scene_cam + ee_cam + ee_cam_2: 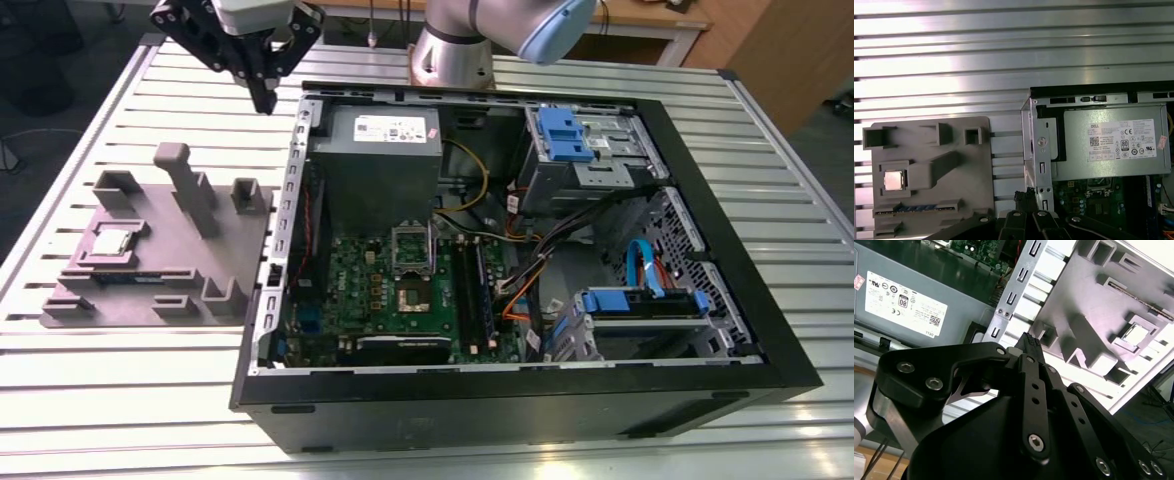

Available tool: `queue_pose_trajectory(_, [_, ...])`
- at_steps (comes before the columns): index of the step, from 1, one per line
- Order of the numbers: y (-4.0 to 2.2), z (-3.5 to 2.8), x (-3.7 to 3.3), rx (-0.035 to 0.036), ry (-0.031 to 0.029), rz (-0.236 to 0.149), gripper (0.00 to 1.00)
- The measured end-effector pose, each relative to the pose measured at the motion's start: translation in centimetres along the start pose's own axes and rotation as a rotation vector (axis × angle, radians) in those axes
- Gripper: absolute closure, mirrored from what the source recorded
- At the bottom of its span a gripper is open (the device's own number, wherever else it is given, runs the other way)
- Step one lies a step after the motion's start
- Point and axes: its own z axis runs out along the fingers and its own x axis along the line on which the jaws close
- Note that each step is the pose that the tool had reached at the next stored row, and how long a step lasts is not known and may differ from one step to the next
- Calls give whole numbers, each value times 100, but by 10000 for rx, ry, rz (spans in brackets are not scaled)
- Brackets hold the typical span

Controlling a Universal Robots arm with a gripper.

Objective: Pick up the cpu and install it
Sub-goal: 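Reach for the cpu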

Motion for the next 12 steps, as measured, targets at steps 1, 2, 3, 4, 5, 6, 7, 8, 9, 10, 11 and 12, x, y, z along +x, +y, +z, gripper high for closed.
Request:
queue_pose_trajectory(1, [-1, 1, 7, -1, 0, 0, 90])
queue_pose_trajectory(2, [-1, 1, 14, -1, 1, 0, 90])
queue_pose_trajectory(3, [-1, 1, 19, 0, 3, 0, 90])
queue_pose_trajectory(4, [-2, 2, 23, 0, 5, 0, 90])
queue_pose_trajectory(5, [-2, 2, 29, 0, 8, 0, 90])
queue_pose_trajectory(6, [-3, 2, 34, 1, 11, 0, 90])
queue_pose_trajectory(7, [-3, 2, 39, 1, 13, 0, 90])
queue_pose_trajectory(8, [-4, 2, 45, 1, 15, 1, 90])
queue_pose_trajectory(9, [-4, 2, 50, 2, 17, 1, 90])
queue_pose_trajectory(10, [-4, 3, 56, 1, 20, 1, 90])
queue_pose_trajectory(11, [-5, 3, 62, 2, 23, 1, 90])
queue_pose_trajectory(12, [-5, 3, 68, 2, 27, 1, 90])
